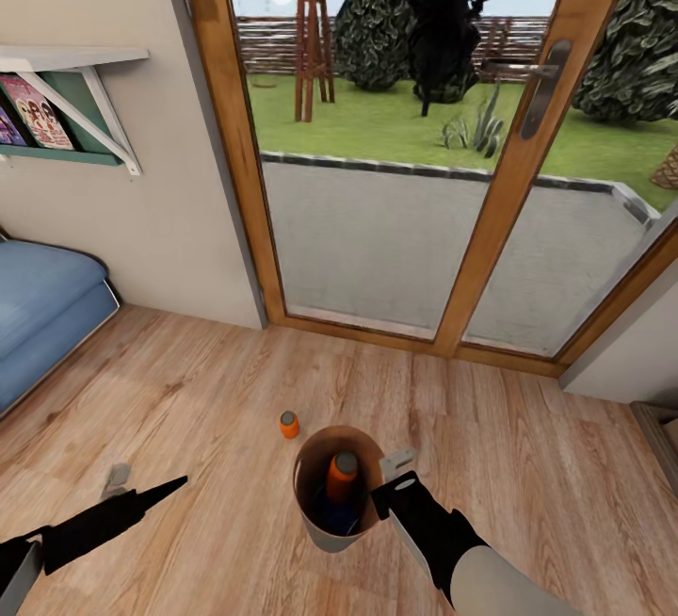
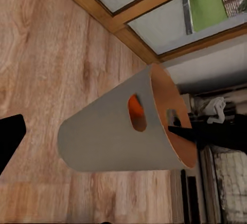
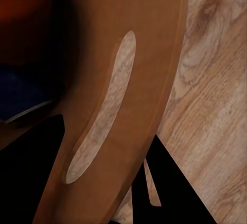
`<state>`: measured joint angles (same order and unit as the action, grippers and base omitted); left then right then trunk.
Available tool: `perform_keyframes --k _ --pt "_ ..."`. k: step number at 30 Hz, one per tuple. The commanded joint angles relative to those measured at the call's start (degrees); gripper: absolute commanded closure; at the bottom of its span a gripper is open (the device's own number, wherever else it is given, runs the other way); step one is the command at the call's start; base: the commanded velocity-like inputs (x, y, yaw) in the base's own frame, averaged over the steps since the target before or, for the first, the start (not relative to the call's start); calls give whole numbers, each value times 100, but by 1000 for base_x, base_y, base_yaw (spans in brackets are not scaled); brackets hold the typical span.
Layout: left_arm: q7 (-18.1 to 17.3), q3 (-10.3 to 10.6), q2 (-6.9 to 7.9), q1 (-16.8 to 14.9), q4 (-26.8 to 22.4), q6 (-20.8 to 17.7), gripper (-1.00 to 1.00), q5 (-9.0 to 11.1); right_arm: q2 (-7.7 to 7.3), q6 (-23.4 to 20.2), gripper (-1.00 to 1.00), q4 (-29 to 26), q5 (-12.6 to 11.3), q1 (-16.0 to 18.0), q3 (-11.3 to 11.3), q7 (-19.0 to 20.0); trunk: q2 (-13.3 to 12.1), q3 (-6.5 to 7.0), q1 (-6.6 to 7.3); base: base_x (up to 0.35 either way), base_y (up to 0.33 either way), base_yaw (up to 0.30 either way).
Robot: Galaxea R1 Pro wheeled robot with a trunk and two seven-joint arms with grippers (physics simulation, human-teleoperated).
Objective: Put the three can of soda from the living room inside the tash can in the kitchen.
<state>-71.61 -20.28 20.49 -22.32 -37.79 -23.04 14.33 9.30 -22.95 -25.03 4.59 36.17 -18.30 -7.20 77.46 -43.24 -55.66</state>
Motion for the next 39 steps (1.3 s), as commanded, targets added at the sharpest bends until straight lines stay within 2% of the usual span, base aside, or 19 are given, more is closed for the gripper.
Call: perform_keyframes --k 1,3,4,6,8,10,13,18,39 --pt "35 3 0 -1 46 35 -100 -1 1 9 100 -6 -10 2 1 51 0 0 0 0 0 0" --pt "225 6 0 -1 137 227 -100 -7 1 9 100 -8 -11 0 1 52 0 0 0 0 0 0" --pt "618 6 -1 -1 192 460 -100 -9 1 11 100 -13 -11 -2 2 52 0 0 0 0 0 0" --pt "1320 6 -17 -1 229 685 -100 -9 1 48 100 -17 -11 -3 2 52 0 0 0 0 0 0" --pt "1623 9 -30 -1 238 789 -100 -9 1 66 100 -18 -11 -3 2 52 0 0 0 0 0 0" --pt "1973 13 -82 -1 250 1063 -100 -10 -2 85 100 -19 -11 -2 2 52 0 0 0 0 0 0" --pt "2120 14 -112 -1 258 1266 -100 -10 -3 92 100 -22 -11 -2 2 52 0 0 0 0 0 0" --pt "2204 15 -129 -1 263 1384 -100 -10 -3 97 100 -24 -11 -2 2 52 0 2 0 0 0 0" --pt "2221 17 -176 -1 264 1408 -100 -10 1 100 100 -23 -11 -4 2 52 0 183 0 0 0 0"
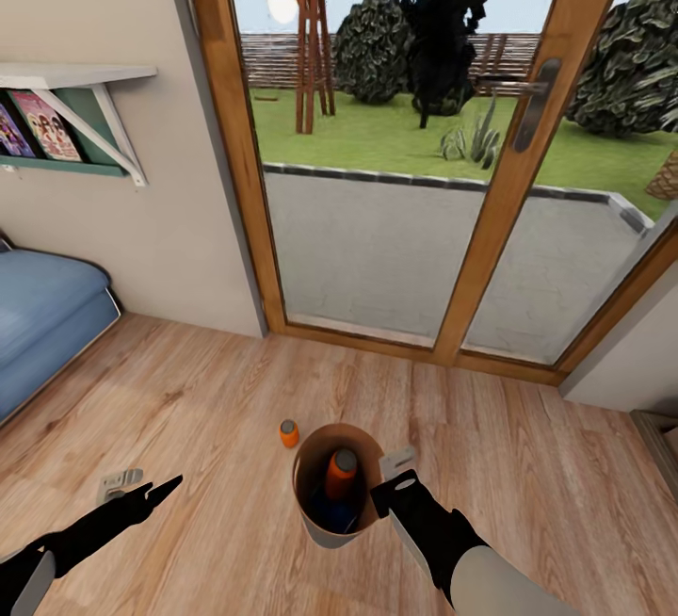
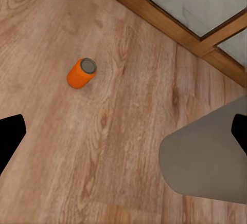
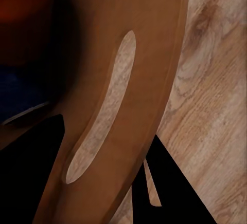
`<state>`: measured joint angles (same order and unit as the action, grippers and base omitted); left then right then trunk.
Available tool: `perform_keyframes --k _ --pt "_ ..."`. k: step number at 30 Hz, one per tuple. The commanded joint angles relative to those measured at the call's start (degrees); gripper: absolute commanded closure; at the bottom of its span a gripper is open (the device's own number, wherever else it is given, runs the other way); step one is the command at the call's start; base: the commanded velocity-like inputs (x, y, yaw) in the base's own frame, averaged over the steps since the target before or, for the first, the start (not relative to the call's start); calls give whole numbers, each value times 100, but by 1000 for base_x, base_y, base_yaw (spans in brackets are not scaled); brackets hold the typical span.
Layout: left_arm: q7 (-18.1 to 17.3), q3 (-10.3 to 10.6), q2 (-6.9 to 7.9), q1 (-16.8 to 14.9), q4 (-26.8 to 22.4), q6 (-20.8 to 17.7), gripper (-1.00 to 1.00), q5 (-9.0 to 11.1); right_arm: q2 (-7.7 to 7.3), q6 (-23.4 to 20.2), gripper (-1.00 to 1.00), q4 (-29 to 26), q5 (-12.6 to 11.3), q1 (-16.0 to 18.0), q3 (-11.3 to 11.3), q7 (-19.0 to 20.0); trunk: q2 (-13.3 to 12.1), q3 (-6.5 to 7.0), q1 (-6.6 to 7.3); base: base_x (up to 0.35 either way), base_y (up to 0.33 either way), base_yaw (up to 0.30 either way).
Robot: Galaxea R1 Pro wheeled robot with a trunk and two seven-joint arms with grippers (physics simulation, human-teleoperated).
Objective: Put the three can of soda from the living room inside the tash can in the kitchen.
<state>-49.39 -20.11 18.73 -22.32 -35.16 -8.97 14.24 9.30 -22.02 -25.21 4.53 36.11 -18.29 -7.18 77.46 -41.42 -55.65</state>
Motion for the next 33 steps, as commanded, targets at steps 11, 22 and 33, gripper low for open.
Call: perform_keyframes --k 11,22,33 --pt "0 4 -1 0 0 0 -100 0 2 5 100 -1 -7 1 1 56 0 45 0 0 0 0" --pt "0 -1 -1 0 0 0 -100 0 2 5 100 -4 -12 1 1 68 0 117 0 0 0 0" --pt "0 -1 -1 0 0 1 -100 0 2 6 100 -5 -12 1 1 68 0 218 0 0 0 0"
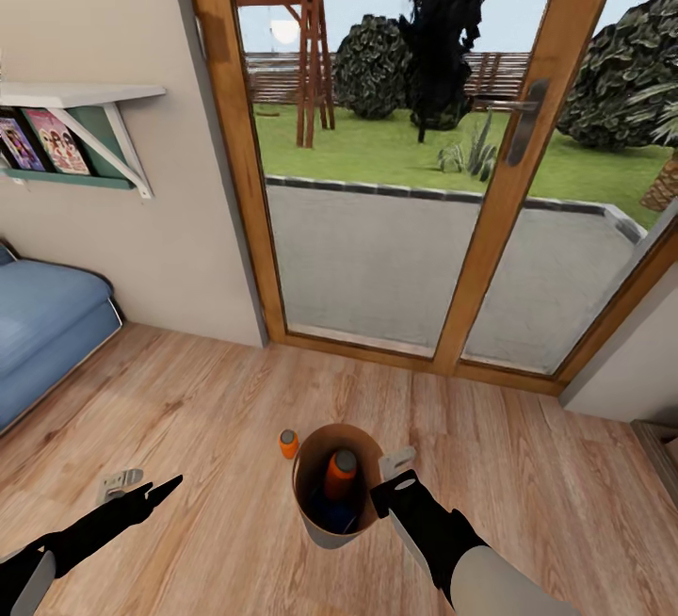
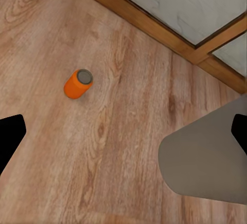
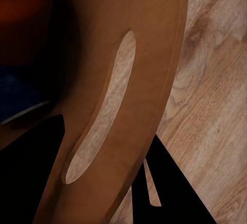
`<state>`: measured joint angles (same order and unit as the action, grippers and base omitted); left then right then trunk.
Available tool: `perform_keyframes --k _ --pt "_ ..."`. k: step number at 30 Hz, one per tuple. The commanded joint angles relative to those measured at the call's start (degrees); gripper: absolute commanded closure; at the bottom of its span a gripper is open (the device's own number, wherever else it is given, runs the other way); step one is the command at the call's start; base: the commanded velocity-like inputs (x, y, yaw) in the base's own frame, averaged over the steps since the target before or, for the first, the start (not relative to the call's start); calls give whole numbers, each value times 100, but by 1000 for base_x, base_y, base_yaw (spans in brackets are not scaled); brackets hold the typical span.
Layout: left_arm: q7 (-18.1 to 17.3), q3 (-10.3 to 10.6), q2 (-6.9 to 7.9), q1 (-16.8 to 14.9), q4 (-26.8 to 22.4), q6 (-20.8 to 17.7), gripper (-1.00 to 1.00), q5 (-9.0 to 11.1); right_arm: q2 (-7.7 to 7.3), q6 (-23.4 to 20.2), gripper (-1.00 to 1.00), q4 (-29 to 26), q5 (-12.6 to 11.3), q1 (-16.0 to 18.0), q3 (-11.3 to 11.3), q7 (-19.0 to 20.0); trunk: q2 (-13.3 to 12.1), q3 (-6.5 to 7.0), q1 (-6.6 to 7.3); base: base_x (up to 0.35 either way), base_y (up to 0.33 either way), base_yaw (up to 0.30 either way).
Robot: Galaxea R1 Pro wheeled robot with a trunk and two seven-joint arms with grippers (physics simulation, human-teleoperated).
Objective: Put the three can of soda from the living room inside the tash can in the kitchen.
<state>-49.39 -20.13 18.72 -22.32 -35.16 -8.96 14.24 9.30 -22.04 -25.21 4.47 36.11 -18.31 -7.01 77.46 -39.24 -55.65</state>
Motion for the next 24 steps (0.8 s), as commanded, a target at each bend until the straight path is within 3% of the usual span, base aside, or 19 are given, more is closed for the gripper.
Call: perform_keyframes --k 1,24 --pt "0 2 0 0 1 0 -100 0 1 7 100 -5 -6 2 3 51 0 10 0 0 0 0" --pt "0 1 0 0 1 5 -100 0 1 14 100 -4 -3 2 3 51 0 225 0 0 0 -21"
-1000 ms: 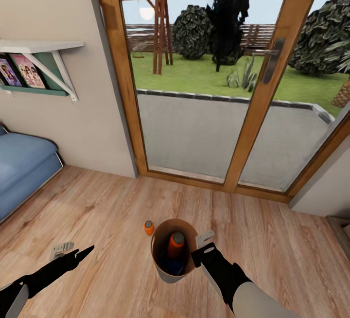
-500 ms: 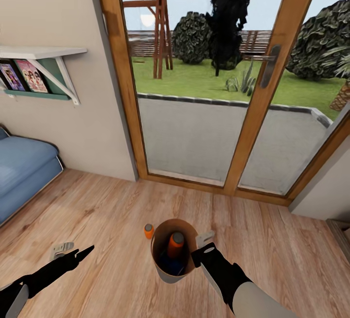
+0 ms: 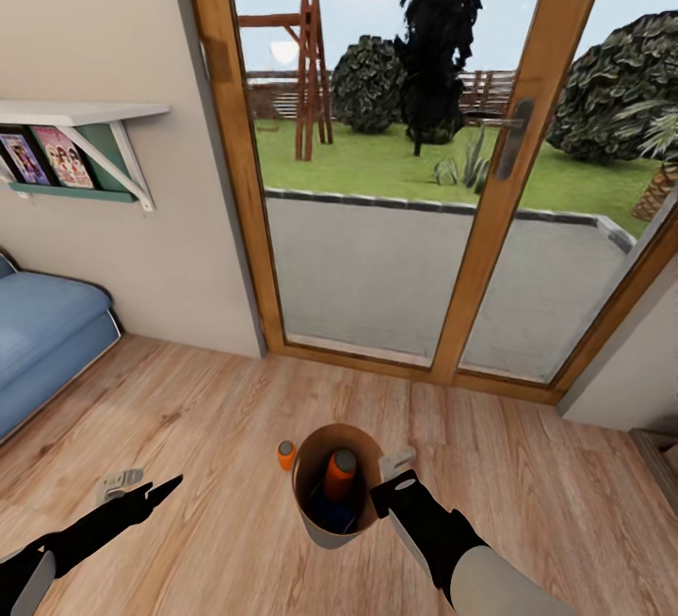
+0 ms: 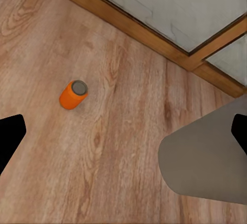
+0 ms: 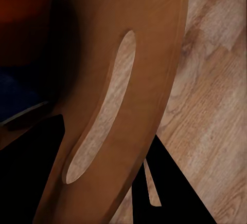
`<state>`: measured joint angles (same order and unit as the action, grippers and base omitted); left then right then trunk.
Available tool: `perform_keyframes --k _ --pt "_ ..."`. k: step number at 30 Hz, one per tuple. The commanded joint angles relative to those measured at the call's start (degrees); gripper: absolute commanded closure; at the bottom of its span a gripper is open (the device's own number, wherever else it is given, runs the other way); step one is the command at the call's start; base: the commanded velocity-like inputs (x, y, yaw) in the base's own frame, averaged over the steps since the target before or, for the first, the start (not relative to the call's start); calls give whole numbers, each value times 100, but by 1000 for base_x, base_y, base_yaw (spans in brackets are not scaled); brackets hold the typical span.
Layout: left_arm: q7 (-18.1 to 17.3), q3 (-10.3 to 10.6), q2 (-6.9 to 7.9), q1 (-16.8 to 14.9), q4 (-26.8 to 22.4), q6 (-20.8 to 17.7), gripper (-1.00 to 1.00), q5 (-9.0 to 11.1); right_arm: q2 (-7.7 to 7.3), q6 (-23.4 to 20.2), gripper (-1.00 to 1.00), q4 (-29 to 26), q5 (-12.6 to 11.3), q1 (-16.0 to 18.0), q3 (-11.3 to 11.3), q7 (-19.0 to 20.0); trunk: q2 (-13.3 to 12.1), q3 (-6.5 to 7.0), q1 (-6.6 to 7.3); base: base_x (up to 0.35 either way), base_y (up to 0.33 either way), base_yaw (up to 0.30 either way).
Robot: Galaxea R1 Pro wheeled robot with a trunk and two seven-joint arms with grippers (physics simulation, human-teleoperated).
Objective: Put the three can of soda from the living room inside the tash can in the kitchen.
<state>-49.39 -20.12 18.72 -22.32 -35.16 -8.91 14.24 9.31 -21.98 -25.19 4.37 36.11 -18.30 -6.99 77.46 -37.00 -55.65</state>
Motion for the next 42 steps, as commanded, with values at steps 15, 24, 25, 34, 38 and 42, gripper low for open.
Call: perform_keyframes --k 15,24,25,34,38,42 --pt "0 1 0 0 0 2 -100 0 1 9 100 -6 7 2 2 49 0 141 0 0 0 -70" --pt "0 0 0 0 0 1 -100 0 1 9 100 -5 9 2 2 49 0 226 0 0 0 -52" --pt "0 -1 0 0 0 2 -100 0 1 9 100 -4 10 2 2 49 0 236 0 0 0 -13" --pt "0 -1 0 0 0 3 -100 0 1 9 100 -3 6 2 2 49 0 321 0 0 0 -4" --pt "0 -1 0 0 0 3 -100 0 1 9 100 -3 6 2 2 49 0 359 0 0 0 0" --pt "0 -1 0 0 0 3 -100 0 1 9 100 -5 8 2 2 49 0 397 0 0 0 0"
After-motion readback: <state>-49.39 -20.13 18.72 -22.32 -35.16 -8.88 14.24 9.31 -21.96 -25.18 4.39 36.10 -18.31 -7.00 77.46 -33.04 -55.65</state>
